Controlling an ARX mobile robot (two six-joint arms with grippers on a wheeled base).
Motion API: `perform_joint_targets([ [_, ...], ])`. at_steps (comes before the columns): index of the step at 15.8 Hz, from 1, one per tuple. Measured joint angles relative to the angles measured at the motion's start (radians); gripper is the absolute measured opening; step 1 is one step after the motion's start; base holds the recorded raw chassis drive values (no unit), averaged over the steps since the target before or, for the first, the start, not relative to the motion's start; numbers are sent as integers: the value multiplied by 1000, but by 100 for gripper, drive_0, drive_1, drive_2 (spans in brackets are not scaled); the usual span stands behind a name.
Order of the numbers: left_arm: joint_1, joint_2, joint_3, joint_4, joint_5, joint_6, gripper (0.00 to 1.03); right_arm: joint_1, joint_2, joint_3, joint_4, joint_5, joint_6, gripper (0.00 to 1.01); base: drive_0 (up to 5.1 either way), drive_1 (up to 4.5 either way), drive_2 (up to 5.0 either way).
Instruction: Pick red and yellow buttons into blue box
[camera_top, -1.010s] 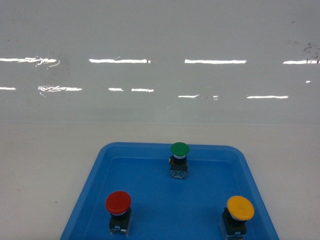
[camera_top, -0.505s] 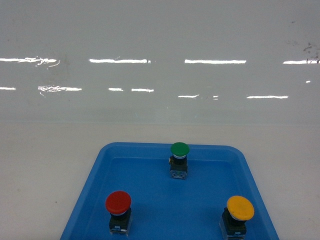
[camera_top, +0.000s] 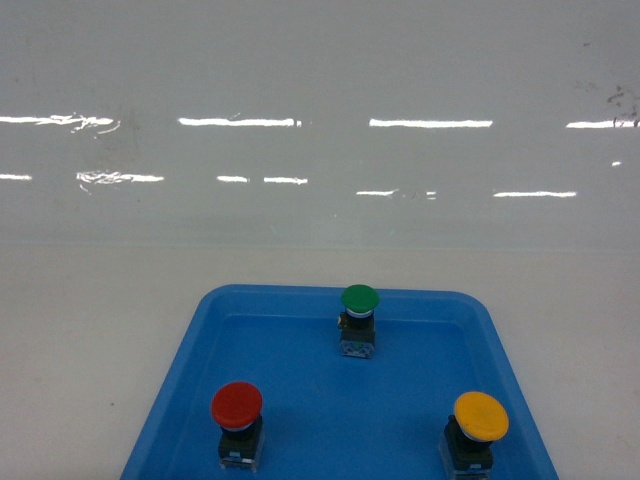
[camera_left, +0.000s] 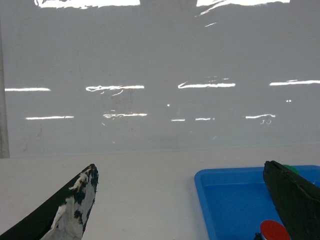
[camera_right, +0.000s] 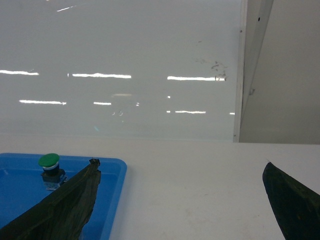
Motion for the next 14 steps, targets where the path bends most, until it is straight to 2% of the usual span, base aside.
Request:
perform_joint_targets([
  [2,37,39,0,13,15,-18,98,-35,23,0,25,-21,7,98,0,0,0],
  [3,37,66,0,47,24,-21,98,-34,55,0,54,-28,8,98,0,0,0],
  [6,-5,266,1,222,49,-17,98,-32,212,0,224,-58,7,98,0,0,0],
  [9,-81,584,54,401,72,12,98,42,529,12,412,-78,-14,98,0,0,0],
  [12,-140,879,197,485,87,8,98,98,830,71,595,-66,-46,98,0,0,0],
  [14,-188,1086,296,549,82,12,98,120,1040,141,672,-62,-50,98,0,0,0],
])
